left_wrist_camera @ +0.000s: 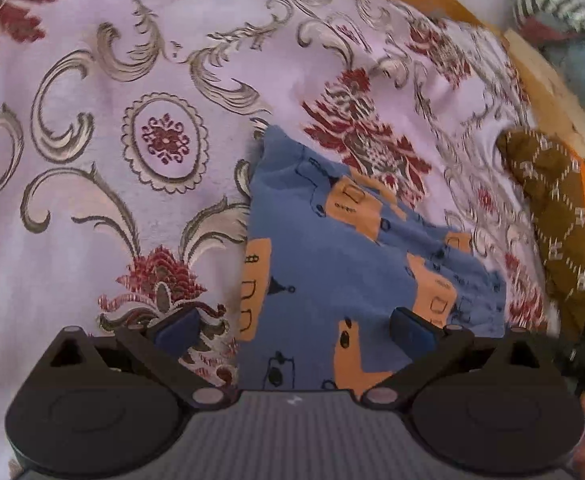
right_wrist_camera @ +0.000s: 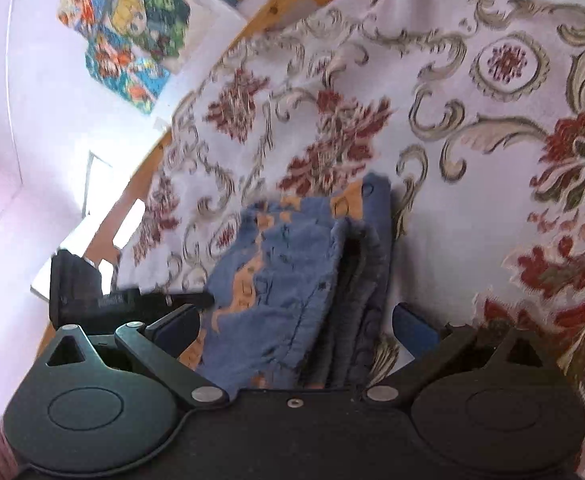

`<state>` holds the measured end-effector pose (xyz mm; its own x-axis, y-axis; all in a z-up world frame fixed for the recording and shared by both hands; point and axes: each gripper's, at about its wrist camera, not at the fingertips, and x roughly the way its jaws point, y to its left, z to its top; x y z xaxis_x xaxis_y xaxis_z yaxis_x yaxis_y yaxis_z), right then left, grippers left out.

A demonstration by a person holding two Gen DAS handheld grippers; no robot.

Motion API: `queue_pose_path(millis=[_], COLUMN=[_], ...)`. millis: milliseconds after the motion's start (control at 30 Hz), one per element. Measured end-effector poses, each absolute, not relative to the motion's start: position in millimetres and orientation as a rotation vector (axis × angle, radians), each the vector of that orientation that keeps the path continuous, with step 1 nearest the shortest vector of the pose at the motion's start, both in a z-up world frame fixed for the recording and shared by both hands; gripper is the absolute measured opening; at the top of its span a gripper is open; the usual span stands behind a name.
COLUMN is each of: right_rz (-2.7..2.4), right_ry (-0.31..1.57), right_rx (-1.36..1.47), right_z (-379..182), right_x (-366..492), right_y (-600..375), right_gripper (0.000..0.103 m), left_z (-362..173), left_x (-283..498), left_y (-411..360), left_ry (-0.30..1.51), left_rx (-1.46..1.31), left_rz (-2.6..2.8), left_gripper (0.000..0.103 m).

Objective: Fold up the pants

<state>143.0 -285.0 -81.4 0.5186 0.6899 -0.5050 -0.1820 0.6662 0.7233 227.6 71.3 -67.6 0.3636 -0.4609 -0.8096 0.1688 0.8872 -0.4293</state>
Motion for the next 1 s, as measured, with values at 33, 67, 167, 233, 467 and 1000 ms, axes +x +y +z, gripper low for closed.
queue_pose_path(millis=[33, 67, 167, 233, 467, 1000], right_rz=[0.578, 0.587, 0.592, 0.587, 0.542, 0.385], right_ry=[0.884, 0.893, 0.896, 0.89, 0.861, 0.87], right_rx=[0.652, 0.65, 0.653, 0.68, 0.801, 0.779], right_z=[-81, -82, -84, -85, -91, -98], right_x=[142, 142, 139, 138, 137, 131], right_y=[-283, -281, -276, -277, -291, -290], right_gripper=[0.102, 0.102, 0.102, 0.102, 0.089, 0.033], left_z=[-67, -67, -66, -65, -60, -67], left_x=[228, 228, 227, 228, 225, 232], left_y=[73, 74, 74, 74, 76, 87], left_ry=[1.127, 1.125, 1.12, 1.121, 1.109, 1.167], left_rx=[-0.305, -0.306, -0.31, -0.324, -0.333, -0.393], left_rz=[-0.411, -0.413, -0.426, -0.437, -0.458, -0.424], left_gripper=[0.103, 0.103, 0.103, 0.103, 0.096, 0.043])
